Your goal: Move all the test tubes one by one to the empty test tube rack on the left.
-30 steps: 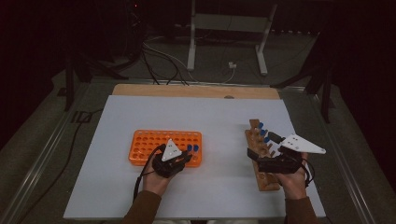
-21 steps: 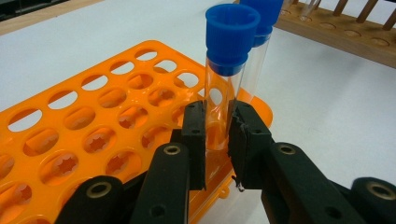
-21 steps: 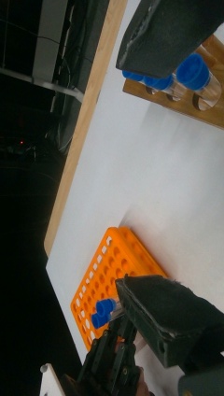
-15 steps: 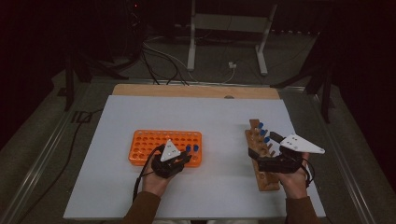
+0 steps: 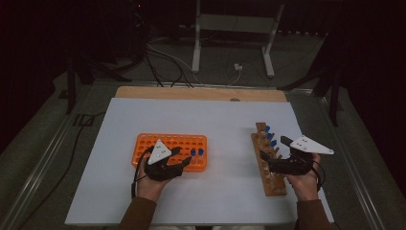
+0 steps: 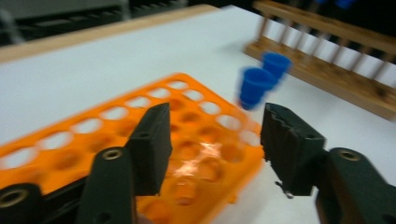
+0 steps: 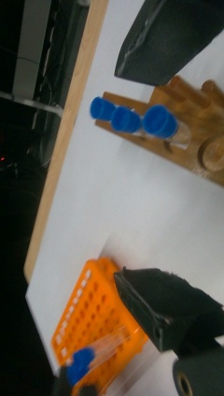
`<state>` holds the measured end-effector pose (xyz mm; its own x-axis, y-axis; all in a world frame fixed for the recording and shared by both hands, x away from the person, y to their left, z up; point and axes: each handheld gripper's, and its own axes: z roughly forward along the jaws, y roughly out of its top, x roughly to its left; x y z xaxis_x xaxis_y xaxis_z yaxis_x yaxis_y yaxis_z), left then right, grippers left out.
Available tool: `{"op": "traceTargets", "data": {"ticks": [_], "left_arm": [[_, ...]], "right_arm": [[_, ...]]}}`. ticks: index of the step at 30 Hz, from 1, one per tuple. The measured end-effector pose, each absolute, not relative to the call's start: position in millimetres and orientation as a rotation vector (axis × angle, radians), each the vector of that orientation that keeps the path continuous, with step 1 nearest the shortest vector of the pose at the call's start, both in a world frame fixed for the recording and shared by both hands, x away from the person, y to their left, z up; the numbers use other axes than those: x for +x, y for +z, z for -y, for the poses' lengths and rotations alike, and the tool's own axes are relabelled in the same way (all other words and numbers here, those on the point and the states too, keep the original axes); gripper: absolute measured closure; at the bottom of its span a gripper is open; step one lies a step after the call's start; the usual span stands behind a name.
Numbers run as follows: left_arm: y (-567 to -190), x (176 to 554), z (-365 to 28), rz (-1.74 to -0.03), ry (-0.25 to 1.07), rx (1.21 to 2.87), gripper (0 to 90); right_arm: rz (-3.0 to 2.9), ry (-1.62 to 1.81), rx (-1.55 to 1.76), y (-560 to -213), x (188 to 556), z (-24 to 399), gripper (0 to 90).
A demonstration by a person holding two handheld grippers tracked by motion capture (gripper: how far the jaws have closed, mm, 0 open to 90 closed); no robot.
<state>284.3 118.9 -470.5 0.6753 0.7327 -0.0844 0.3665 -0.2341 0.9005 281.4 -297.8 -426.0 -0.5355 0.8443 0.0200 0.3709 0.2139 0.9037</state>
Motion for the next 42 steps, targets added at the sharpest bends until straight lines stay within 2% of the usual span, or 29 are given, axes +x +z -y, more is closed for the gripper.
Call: {"op": "traceTargets", "data": {"ticks": [4, 6, 10, 14, 15, 20, 24, 42], "left_arm": [[-465.6, 282.6, -134.3, -0.891, 0.454, 1.809, 40.6], [-464.2, 281.1, -140.7, -0.912, 0.470, 1.803, 33.2], [-462.3, 276.3, -152.9, -0.959, 0.512, 1.789, 18.6], [-460.3, 273.8, -163.2, -0.998, 0.539, 1.761, 5.7], [-459.4, 273.8, -165.1, -1.001, 0.545, 1.756, 3.7], [-458.3, 273.6, -168.5, -1.014, 0.557, 1.745, 2.8], [-459.8, 273.6, -167.6, -1.019, 0.562, 1.750, 2.8], [-461.2, 273.8, -168.2, -1.036, 0.565, 1.759, 1.8]], "right_arm": [[-2.016, 1.237, 1.130, -432.1, 284.2, 299.5, 7.9], [-2.019, 1.219, 1.140, -436.1, 286.5, 301.4, 9.0], [-2.020, 1.210, 1.176, -444.4, 291.7, 307.7, 18.0], [-2.034, 1.183, 1.192, -452.0, 296.5, 311.5, 40.8], [-2.032, 1.173, 1.193, -453.7, 297.2, 311.7, 44.0], [-2.032, 1.156, 1.186, -459.6, 299.2, 311.5, 64.6], [-2.032, 1.136, 1.180, -461.0, 301.3, 310.4, 75.3], [-2.050, 1.112, 1.185, -457.7, 308.4, 304.4, 77.0]]}}
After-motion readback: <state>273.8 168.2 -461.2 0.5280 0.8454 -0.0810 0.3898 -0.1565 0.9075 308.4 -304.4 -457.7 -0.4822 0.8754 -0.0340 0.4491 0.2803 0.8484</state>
